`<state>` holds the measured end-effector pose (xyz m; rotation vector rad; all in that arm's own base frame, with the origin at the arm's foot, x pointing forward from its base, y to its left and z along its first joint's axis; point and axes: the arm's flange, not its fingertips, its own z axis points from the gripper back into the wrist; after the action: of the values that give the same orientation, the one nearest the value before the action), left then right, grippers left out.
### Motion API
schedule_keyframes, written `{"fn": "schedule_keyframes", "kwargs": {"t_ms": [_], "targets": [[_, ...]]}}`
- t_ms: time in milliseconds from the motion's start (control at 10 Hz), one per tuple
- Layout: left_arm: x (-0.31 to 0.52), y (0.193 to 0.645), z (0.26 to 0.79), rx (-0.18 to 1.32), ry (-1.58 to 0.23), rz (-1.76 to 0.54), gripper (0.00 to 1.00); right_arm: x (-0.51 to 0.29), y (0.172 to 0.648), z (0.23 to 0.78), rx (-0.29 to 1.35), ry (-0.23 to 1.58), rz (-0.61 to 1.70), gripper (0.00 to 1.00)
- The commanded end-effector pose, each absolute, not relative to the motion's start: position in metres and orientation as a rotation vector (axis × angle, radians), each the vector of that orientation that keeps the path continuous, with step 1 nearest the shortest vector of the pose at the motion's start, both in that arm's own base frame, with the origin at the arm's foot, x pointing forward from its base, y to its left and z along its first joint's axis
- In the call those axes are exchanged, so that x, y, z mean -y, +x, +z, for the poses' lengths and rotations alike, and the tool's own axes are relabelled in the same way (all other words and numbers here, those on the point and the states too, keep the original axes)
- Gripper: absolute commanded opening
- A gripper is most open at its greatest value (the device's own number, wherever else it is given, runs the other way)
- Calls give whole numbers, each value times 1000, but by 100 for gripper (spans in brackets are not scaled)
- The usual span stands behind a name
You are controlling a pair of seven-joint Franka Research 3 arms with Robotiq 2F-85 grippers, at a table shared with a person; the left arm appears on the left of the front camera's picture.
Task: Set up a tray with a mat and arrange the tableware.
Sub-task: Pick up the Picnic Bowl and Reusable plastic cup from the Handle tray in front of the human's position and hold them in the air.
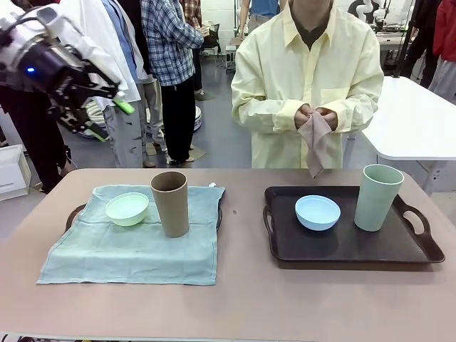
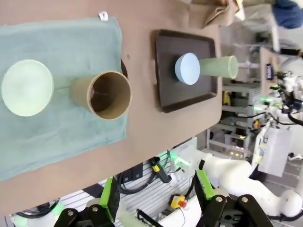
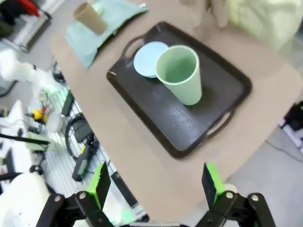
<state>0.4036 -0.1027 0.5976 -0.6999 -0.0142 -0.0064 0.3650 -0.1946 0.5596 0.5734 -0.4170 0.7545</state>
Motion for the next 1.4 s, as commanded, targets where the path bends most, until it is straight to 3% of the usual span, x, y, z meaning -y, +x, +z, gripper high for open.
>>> {"fn": "schedule_keyframes", "kwargs": {"t_ms": [0,400,600,900,1300], "targets": [[142,420,600,-11,-568,6,84,195,373,545,386,601,839,100],[248,454,560,0,-450,117,84,211,382,534,366,621,856,100],[307,461,550,38,-396,67,84,211,382,525,358,640,864,100],[384,458,518,166,-168,-31,84,208,386,508,332,658,877,100],[383,445,512,151,-204,-76,84,205,386,509,340,661,847,100]]}}
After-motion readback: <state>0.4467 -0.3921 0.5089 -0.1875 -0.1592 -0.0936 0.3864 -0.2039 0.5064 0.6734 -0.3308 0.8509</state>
